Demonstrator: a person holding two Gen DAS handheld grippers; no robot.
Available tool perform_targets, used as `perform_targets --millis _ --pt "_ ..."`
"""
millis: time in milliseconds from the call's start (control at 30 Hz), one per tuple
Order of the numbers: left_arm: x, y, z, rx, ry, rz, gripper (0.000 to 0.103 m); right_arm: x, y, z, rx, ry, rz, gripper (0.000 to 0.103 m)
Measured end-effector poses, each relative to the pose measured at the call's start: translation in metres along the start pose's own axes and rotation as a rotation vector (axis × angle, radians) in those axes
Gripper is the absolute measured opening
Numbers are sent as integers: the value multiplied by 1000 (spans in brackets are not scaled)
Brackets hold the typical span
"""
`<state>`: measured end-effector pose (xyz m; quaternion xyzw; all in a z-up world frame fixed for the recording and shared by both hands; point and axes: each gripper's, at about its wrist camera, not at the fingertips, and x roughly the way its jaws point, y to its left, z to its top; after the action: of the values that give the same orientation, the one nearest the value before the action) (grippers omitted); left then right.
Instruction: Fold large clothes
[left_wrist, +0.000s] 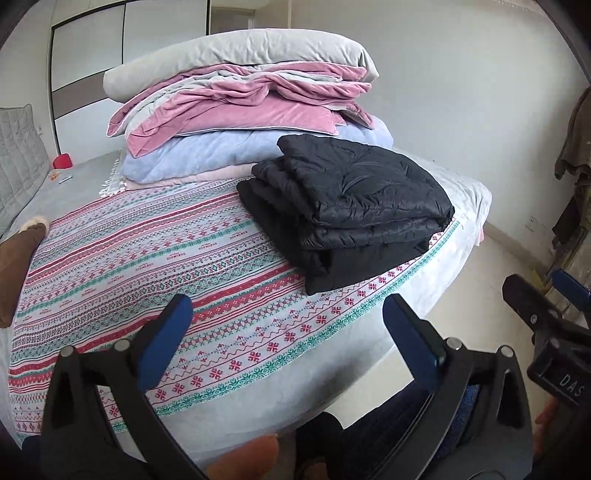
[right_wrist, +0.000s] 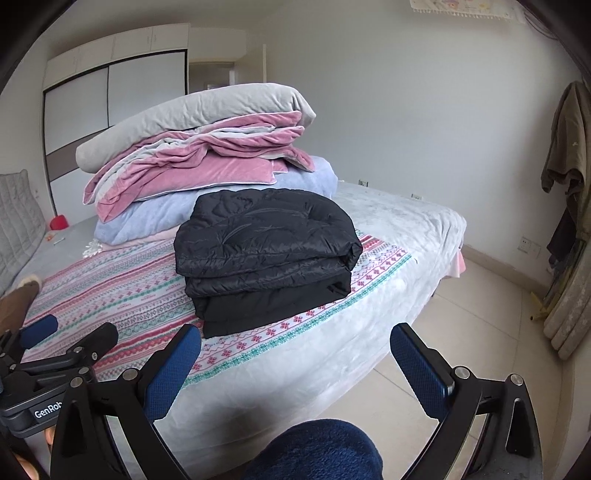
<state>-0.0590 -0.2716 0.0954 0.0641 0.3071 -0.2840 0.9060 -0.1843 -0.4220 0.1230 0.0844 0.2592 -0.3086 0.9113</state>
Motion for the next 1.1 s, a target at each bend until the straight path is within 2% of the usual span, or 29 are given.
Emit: perform_targets --millis 600,1100 --pt "16 -2 -4 -5 54 -24 102 11 -1 -5 5 31 -22 103" --pt "15 3 -3 -5 43 -17 102 16 1 -5 -2 41 -19 103"
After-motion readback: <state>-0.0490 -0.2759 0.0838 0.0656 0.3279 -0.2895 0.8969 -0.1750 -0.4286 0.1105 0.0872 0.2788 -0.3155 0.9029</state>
